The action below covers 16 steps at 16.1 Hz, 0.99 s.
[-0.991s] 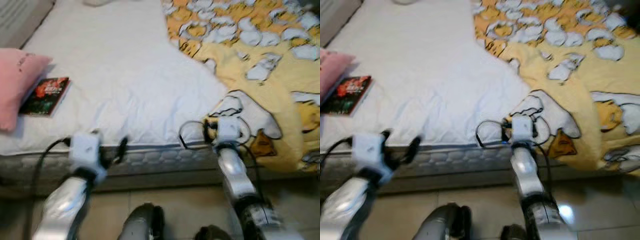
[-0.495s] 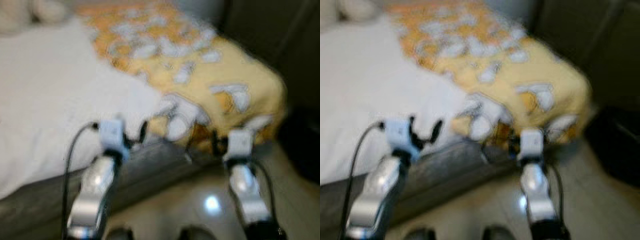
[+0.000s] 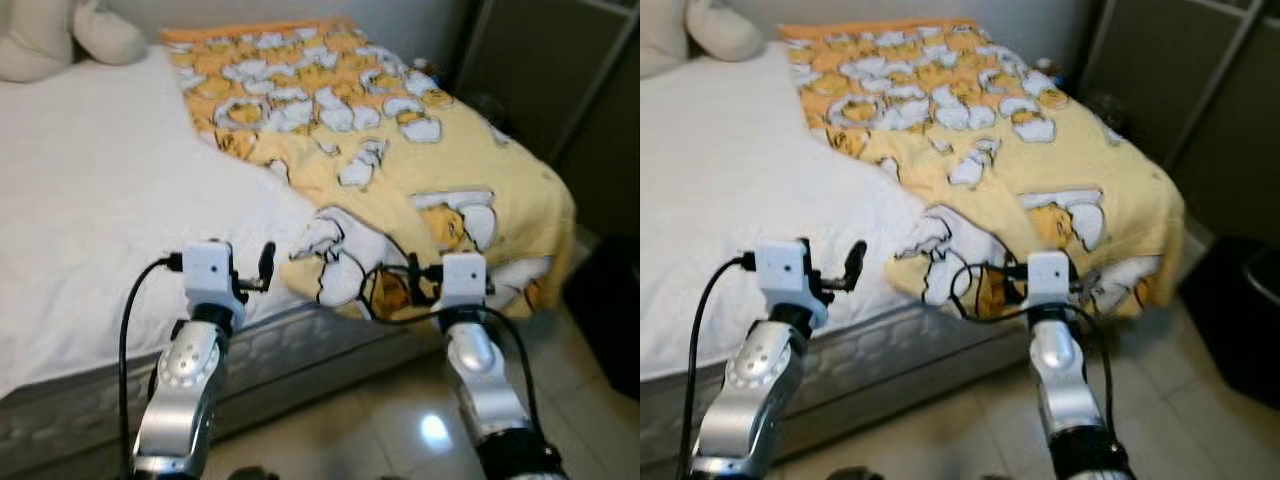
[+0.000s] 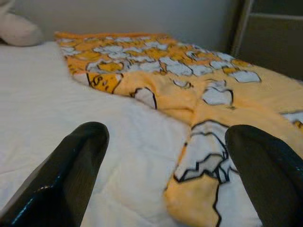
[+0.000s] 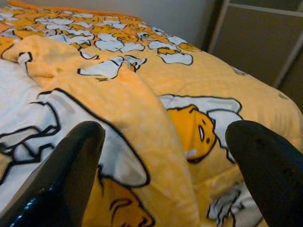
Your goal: Clean up the room
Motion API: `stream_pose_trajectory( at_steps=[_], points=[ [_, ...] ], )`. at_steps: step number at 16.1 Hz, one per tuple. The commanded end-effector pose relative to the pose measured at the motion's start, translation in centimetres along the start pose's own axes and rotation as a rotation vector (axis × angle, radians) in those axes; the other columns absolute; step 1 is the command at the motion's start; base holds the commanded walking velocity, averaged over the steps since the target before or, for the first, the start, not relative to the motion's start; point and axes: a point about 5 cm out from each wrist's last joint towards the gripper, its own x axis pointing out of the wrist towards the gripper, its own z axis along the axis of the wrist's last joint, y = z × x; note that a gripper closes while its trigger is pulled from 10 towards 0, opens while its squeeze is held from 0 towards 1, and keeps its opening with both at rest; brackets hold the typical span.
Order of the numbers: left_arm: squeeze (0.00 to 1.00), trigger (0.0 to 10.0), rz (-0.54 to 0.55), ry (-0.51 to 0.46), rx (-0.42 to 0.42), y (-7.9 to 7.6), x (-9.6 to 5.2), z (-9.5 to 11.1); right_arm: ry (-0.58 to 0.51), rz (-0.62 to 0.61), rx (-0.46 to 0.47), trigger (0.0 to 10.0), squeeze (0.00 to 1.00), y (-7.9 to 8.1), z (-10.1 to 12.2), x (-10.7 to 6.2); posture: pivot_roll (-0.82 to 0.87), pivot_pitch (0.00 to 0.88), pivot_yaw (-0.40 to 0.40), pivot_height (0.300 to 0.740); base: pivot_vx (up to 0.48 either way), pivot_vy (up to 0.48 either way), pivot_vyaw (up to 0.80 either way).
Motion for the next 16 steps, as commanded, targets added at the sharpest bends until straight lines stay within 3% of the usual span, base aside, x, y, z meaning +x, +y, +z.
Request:
stream_pose_trajectory(
  at_steps=[1,8,10,12,16],
  points=[
    [0.00,10.0,-0.020,-0.016,-0.002,-0.8,0.2,0.3,0.003,-0.030,-0.003,10.0,0.00,-1.1,0.0,0.1,0.03,0.000,-0.005,0.710,0.398,-0.262,0.77],
    [0.00,10.0,-0.112,0.036,-0.015,-2.8,0.4,-1.1,0.001,-0.034,-0.024,10.0,0.00,-2.3,-0.1,-1.8,-0.05,0.058,-0.005,0.710,0.400,-0.260,0.00],
    [0.00,10.0,-0.105,0.098,-0.017,-2.8,1.7,-2.7,0.032,0.050,-0.022,10.0,0.00,-3.4,-0.2,-4.3,-0.13,0.116,-0.007,0.710,0.433,0.000,0.00],
    [0.00,10.0,-0.092,0.155,-0.011,-2.7,3.4,-3.6,0.140,0.237,0.009,10.0,0.00,-3.2,-1.4,-6.4,-0.18,0.155,-0.012,0.710,0.471,0.000,0.00],
    [0.00,10.0,-0.026,0.243,0.056,-1.3,5.4,-5.2,0.213,0.400,-0.016,10.0,0.00,-4.2,-1.5,-8.9,-0.23,0.211,-0.038,0.710,0.000,0.000,0.00]
  ],
)
